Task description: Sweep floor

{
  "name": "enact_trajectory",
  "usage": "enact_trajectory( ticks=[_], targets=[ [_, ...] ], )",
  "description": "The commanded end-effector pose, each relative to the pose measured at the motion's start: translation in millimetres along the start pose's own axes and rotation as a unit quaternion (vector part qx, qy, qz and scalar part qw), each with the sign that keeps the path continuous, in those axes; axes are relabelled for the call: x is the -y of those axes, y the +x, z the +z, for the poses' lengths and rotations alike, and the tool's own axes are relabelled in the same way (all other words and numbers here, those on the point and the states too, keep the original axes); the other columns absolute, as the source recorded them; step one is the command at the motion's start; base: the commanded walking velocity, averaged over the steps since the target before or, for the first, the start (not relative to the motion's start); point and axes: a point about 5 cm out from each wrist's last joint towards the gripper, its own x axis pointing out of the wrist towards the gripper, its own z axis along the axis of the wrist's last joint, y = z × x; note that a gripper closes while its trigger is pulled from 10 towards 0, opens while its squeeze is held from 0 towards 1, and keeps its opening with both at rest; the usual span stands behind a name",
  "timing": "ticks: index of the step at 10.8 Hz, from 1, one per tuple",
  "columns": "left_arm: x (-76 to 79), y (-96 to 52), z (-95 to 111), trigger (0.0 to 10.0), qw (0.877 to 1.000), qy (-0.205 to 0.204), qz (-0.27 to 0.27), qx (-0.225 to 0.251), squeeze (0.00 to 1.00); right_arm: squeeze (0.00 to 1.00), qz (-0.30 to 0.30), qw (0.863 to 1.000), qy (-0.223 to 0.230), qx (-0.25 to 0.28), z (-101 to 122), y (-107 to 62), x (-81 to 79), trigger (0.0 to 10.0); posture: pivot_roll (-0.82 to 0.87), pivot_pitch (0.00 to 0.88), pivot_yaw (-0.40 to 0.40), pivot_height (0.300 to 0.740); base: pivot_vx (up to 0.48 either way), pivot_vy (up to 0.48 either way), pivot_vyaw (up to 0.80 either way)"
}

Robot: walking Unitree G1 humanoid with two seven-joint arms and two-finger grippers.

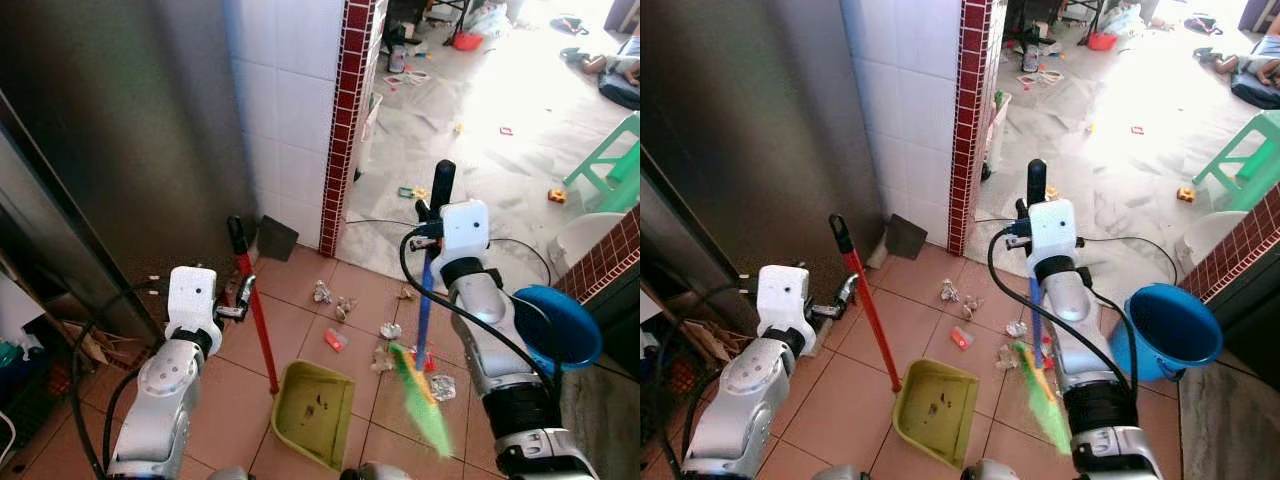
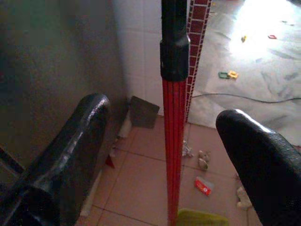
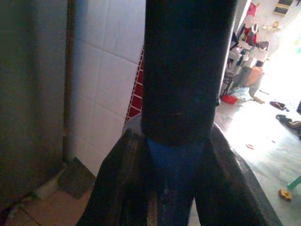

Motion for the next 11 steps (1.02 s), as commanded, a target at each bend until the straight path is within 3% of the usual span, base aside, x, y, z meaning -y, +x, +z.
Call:
enact_trajectory(
  ticks=[1, 5, 8, 11],
  targets=[
    [-0.1, 1.9, -0.2, 10.0, 1.000, 0.015, -0.001, 0.002, 0.00, 0.00, -0.005, 1.000, -0.008, 0.027, 12.9, 1.7, 6.2, 10.0, -0.02, 0.000, -0.057, 0.740, 0.000, 0.000, 0.00],
    [7.4, 3.0, -3.0, 10.0, 1.000, -0.012, -0.026, 0.007, 0.00, 0.00, 0.007, 1.000, -0.016, 0.022, 14.7, 1.4, 6.5, 10.0, -0.04, 0.007, -0.078, 0.740, 0.000, 0.000, 0.00],
    [5.1, 21.8, 10.1, 10.0, 0.999, 0.016, -0.039, 0.029, 0.00, 0.00, 0.001, 0.999, -0.028, 0.045, 31.5, 6.8, 3.8, 10.0, -0.07, 0.013, -0.049, 0.740, 0.000, 0.000, 0.00],
    [3.5, 23.5, 2.6, 10.0, 0.997, 0.047, -0.061, 0.025, 0.00, 0.00, 0.014, 0.999, -0.023, 0.044, 28.9, 3.1, -5.2, 10.0, -0.06, 0.017, -0.054, 0.740, 0.000, 0.000, 0.00]
  ],
)
